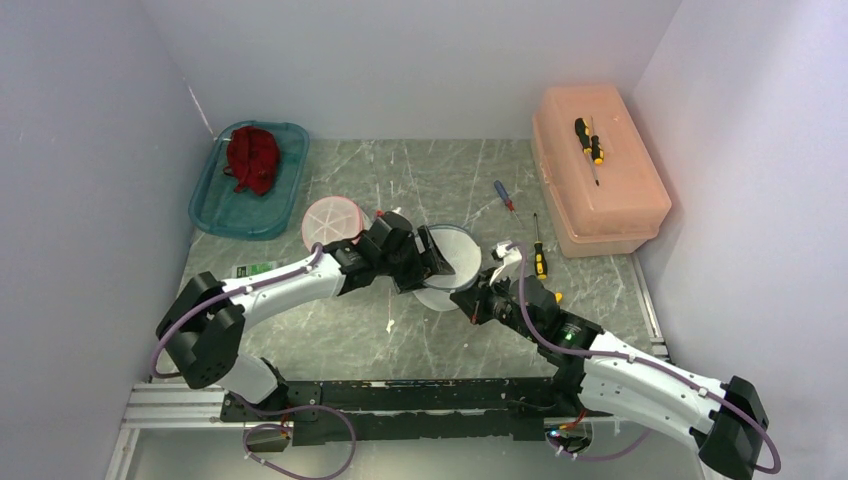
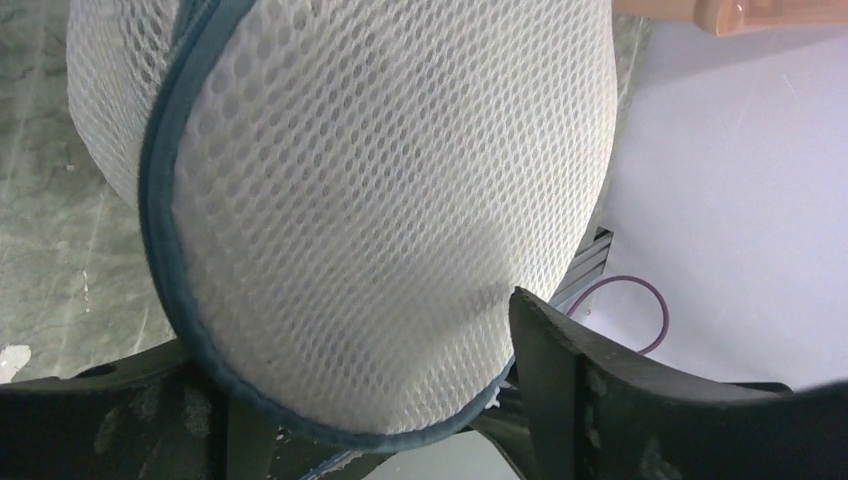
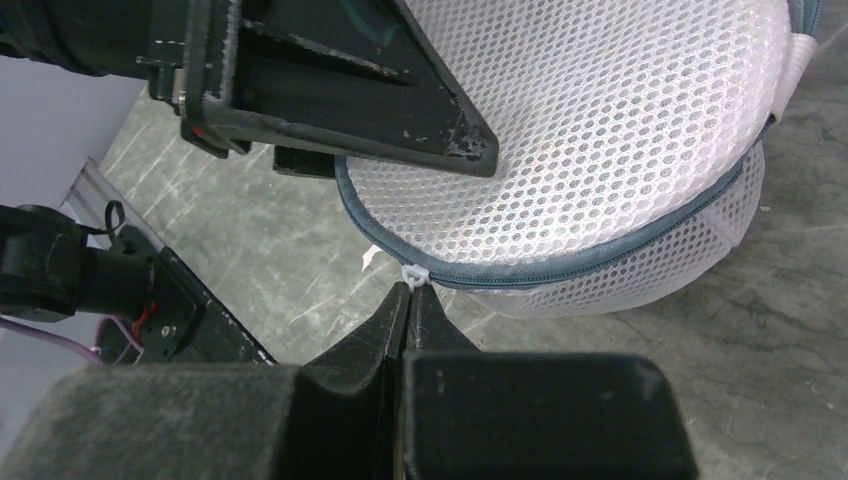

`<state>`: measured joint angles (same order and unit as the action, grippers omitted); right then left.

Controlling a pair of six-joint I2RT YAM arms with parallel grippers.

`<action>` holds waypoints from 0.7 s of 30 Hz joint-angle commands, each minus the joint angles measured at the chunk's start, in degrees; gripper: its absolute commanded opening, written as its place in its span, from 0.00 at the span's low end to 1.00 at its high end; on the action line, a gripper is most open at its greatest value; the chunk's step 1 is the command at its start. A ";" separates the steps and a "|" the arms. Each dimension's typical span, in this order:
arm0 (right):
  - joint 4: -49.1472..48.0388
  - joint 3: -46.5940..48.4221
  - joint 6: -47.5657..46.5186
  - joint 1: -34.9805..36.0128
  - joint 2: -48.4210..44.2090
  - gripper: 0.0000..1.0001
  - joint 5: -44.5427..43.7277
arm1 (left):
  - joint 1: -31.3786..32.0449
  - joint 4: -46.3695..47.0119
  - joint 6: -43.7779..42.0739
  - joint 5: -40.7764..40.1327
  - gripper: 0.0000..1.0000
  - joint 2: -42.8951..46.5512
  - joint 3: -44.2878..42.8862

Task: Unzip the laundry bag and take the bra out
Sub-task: Unzip the laundry bag at the center of the board.

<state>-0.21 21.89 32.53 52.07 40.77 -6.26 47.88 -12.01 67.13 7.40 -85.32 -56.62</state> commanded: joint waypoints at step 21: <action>10.80 2.62 0.89 -0.28 -0.63 0.00 -14.17 | -7.38 5.80 -4.07 7.72 0.03 1.72 1.66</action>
<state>5.19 21.96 32.40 52.31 40.86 -13.65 42.94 -8.21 66.13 12.58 -86.13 -55.79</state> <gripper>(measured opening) 0.014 0.048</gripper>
